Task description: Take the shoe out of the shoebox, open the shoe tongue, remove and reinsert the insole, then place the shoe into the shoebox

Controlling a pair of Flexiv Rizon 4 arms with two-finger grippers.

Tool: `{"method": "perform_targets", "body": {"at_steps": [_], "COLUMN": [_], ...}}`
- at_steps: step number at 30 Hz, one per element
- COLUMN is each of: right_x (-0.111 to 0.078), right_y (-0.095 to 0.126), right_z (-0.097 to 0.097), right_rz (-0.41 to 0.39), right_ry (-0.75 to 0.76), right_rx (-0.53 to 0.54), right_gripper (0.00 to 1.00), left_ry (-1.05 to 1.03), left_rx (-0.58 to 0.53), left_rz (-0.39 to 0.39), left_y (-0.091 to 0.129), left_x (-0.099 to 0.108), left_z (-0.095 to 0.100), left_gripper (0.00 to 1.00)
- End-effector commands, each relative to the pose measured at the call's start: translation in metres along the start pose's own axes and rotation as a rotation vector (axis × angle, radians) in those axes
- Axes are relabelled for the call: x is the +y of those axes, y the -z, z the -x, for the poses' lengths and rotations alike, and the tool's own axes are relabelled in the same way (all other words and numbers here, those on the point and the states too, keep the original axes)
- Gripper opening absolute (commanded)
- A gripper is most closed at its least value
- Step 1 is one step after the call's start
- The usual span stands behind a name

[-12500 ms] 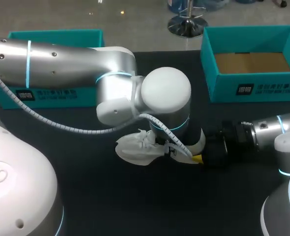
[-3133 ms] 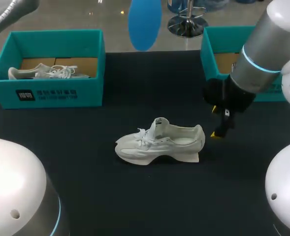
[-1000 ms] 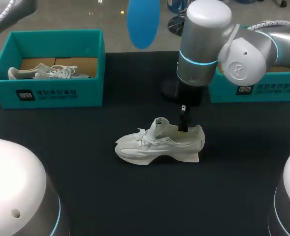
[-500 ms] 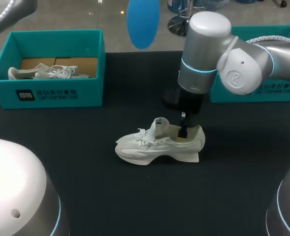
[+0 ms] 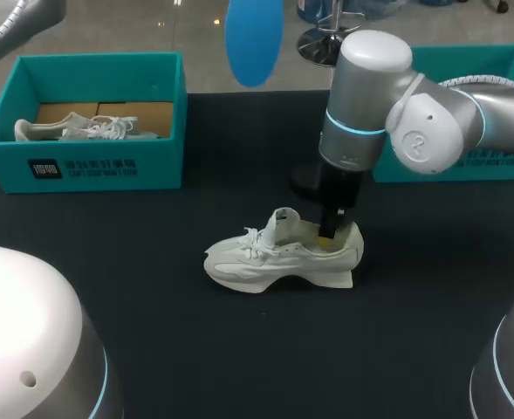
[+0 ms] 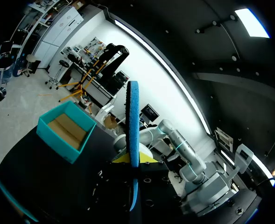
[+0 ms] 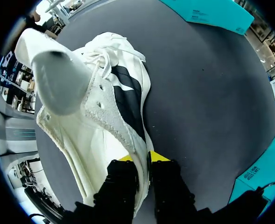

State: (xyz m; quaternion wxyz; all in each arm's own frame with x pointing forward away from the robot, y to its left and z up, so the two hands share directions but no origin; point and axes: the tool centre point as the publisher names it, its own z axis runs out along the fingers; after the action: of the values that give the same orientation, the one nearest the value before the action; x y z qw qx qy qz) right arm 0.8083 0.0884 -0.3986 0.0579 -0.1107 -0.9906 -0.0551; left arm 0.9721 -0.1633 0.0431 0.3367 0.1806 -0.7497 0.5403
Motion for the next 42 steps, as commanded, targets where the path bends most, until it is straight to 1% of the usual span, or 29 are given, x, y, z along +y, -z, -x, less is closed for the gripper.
{"method": "perform_targets", "body": {"at_steps": [1,5,8,12,18,19,23,25,28,42], "right_x": [0.001,0.002,0.003,0.001,-0.008,-0.010,-0.014,-0.015,-0.015,-0.015], "right_y": [-0.001,0.003,0.014,0.036,0.079,0.088,0.108,0.111,0.110,0.110], "right_z": [0.002,0.002,-0.001,-0.002,-0.002,-0.002,-0.005,-0.005,-0.005,-0.005], "right_rz": [0.001,0.012,0.019,0.024,0.014,0.001,-0.029,-0.031,-0.044,-0.044], "right_ry": [0.003,0.006,0.011,0.017,0.036,0.043,0.050,0.052,0.042,0.042], "right_rx": [0.001,-0.010,-0.036,-0.069,-0.103,-0.097,-0.123,-0.129,-0.132,-0.132], "right_gripper": [0.00,0.00,0.00,0.00,0.00,0.00,0.00,0.00,0.00,0.00], "left_ry": [-0.001,-0.001,-0.001,-0.001,-0.001,-0.001,-0.001,-0.001,-0.001,-0.001], "left_rx": [0.001,0.001,0.001,0.001,0.001,0.001,0.001,0.001,0.001,0.001], "left_rz": [0.001,0.001,0.001,0.001,0.001,0.001,0.001,0.001,0.001,0.001], "left_y": [0.000,0.000,0.000,0.000,0.000,0.000,0.000,0.000,0.000,0.000], "left_x": [0.000,0.000,0.000,0.000,0.000,0.000,0.000,0.000,0.000,0.000], "left_z": [0.000,0.000,0.000,0.000,0.000,0.000,0.000,0.000,0.000,0.000], "left_gripper": [0.00,0.00,0.00,0.00,0.00,0.00,0.00,0.00,0.00,0.00]}}
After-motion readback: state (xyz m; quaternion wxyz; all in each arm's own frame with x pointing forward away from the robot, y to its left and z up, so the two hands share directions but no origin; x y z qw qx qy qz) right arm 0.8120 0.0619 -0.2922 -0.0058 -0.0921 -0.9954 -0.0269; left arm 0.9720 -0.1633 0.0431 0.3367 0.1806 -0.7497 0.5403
